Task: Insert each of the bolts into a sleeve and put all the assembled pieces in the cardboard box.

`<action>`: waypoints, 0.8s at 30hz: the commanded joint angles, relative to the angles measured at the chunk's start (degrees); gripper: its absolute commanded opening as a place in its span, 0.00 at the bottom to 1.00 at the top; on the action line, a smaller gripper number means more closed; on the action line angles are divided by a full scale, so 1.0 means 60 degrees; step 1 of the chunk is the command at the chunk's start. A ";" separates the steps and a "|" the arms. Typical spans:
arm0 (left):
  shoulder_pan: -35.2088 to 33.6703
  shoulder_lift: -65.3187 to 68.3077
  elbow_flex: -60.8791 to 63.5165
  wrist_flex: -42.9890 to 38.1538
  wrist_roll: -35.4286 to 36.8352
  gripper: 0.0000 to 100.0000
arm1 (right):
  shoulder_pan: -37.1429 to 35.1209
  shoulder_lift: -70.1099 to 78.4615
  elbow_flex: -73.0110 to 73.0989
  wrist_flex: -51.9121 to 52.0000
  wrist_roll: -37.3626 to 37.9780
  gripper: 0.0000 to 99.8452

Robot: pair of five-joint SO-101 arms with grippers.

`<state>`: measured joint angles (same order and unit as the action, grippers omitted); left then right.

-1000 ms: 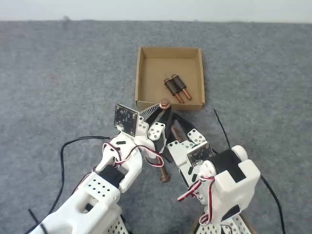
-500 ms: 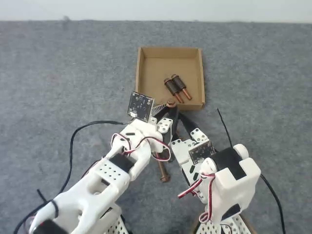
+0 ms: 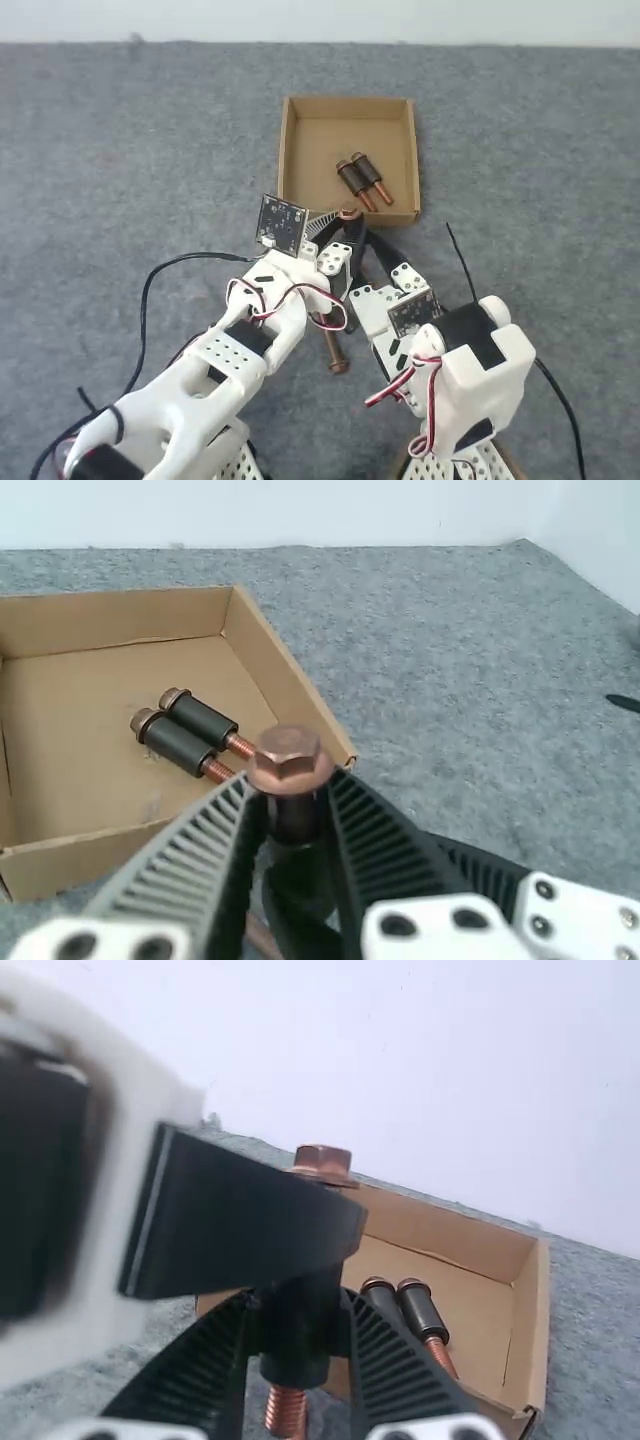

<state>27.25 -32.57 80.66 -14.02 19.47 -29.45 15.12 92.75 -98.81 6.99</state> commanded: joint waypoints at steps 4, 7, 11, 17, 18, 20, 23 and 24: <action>0.0132 0.0205 0.0110 -0.0044 -0.0073 0.08 | 0.0081 -0.0432 0.0220 -0.0242 0.0088 0.01; 0.0044 0.0190 0.0110 -0.0044 -0.0088 0.08 | 0.0081 -0.0432 0.0220 -0.0242 0.0073 0.01; -0.0103 -0.0278 0.0300 0.0000 -0.0073 0.16 | 0.0286 -0.0432 0.0205 -0.0242 0.0059 0.01; -0.0029 -0.1568 0.0403 0.1377 -0.0059 0.20 | 0.0286 -0.0432 0.0205 -0.0242 0.0059 0.01; -0.0029 -0.1788 0.0418 0.1538 -0.0059 0.20 | 0.0286 -0.0432 0.0205 -0.0242 0.0059 0.01; -0.0029 -0.2212 0.0491 0.1846 -0.0059 0.20 | 0.0286 -0.0374 0.0132 -0.0242 0.0059 0.01; 0.0015 -0.2828 0.0755 0.1978 -0.0059 0.20 | 0.0315 -0.0359 0.0029 -0.0198 0.0059 0.01; 0.0088 -0.3048 0.0872 0.1978 -0.0059 0.20 | 0.0315 -0.0359 0.0029 -0.0183 0.0059 0.01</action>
<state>26.99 -46.11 85.58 -2.42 19.21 -28.40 15.03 92.75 -98.90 6.99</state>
